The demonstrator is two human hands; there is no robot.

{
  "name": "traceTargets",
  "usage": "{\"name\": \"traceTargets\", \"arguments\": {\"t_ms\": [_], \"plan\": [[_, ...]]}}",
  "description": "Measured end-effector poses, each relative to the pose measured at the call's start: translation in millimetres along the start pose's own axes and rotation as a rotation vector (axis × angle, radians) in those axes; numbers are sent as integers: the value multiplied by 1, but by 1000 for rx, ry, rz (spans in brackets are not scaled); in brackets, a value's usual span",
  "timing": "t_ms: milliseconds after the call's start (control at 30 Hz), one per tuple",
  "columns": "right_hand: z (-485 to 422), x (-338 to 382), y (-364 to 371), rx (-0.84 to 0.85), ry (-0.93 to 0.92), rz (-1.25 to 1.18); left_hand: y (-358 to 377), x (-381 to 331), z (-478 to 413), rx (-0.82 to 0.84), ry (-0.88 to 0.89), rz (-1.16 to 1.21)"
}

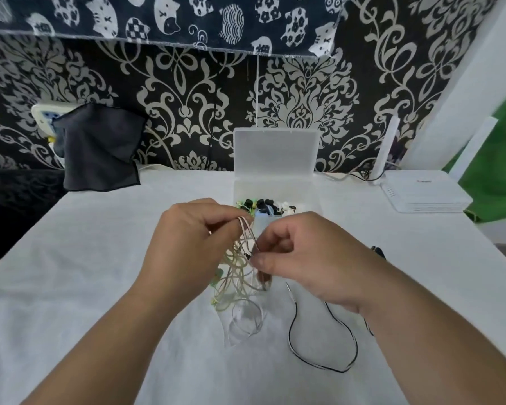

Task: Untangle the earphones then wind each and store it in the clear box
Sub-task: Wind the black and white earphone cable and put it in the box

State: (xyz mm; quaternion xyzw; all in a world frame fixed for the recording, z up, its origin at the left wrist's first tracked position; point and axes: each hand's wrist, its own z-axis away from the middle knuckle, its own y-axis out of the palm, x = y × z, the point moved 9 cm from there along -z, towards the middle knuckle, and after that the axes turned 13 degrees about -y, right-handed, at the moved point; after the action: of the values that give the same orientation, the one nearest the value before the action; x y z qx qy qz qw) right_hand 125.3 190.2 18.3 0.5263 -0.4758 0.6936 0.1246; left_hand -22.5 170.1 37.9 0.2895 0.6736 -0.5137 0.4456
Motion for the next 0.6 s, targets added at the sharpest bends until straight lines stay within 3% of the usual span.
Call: {"name": "traceTargets", "arguments": {"t_ms": [100,200,300,400,500,600], "plan": [[-1,1,-4,-38,-1,-5,-2,3,0,7,-31,9],[-1,3,-9,-127,-4,-348,0,3,-2,60,-29,-57],[-2,-8,-27,-332,40,-712,9,11,-3,223,-79,-102],[3,-30,-57,-607,117,-843,8,12,-1,313,-68,-31],[12,-45,-77,-773,163,-888,-7,14,-6,202,-73,16],[19,-52,-93,-866,151,-868,-29,21,-14,-48,-153,-43]]}}
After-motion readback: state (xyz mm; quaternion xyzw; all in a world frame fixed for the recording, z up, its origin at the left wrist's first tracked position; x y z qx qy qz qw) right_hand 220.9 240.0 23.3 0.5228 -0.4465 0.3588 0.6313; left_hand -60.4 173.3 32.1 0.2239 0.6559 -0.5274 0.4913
